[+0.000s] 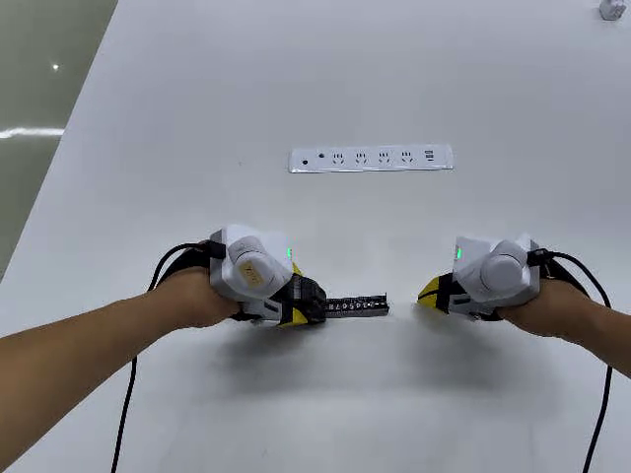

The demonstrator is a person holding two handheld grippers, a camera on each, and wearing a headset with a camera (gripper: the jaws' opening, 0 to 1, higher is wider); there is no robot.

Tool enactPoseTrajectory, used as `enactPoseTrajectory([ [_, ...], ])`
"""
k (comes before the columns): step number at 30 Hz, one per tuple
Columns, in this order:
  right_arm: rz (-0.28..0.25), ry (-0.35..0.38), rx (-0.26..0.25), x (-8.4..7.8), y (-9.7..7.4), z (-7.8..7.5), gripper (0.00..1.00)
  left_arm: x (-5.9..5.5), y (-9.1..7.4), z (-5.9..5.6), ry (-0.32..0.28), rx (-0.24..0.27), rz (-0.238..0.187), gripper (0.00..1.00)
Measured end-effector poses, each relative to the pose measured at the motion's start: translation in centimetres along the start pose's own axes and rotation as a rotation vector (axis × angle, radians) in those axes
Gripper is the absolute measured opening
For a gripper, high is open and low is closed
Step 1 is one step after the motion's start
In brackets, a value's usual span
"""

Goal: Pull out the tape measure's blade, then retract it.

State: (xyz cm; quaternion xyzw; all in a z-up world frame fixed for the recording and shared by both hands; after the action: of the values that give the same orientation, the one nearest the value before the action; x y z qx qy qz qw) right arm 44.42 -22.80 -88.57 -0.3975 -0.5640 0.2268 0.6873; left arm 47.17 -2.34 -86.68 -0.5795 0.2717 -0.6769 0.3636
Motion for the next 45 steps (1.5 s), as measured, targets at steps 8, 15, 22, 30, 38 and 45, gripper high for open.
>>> enactPoseTrajectory([
  [8,0.009,-0.002,-0.005,-0.2,-0.4,0.3,0.00,0.1,0.1,-0.1,-0.001,-0.002,-0.002,0.34],
  [15,0.010,-0.005,-0.007,-0.1,-0.5,0.4,0.00,0.1,0.1,-0.2,-0.001,-0.003,-0.003,0.34],
  [22,0.013,-0.005,-0.009,-0.1,-0.3,0.3,0.07,0.1,0.1,-0.2,-0.001,-0.005,-0.003,0.35],
  [30,0.009,-0.038,0.005,1.2,0.1,0.7,0.16,0.1,0.0,-0.2,0.000,-0.004,-0.003,0.35],
  [38,-0.002,-0.078,0.029,2.5,1.0,1.0,0.22,0.1,0.0,-0.2,0.000,-0.005,-0.003,0.35],
  [45,-0.010,-0.133,0.067,4.1,2.6,1.0,0.27,0.1,0.1,-0.1,0.000,-0.007,-0.005,0.35],
])
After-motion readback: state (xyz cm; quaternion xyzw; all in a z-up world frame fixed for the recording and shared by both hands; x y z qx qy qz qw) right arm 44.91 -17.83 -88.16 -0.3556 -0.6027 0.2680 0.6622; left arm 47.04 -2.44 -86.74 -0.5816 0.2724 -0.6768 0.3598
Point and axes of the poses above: the centre of the closed fingertips' face, and the gripper's own axes: y roughly forward along the fingers, z roughly to its left, x roughly out of its top, the point moved 5 cm from there along -y, roughly backward along the fingers, and after that the axes turned 7 degrees about x, right-handed, at the moved point
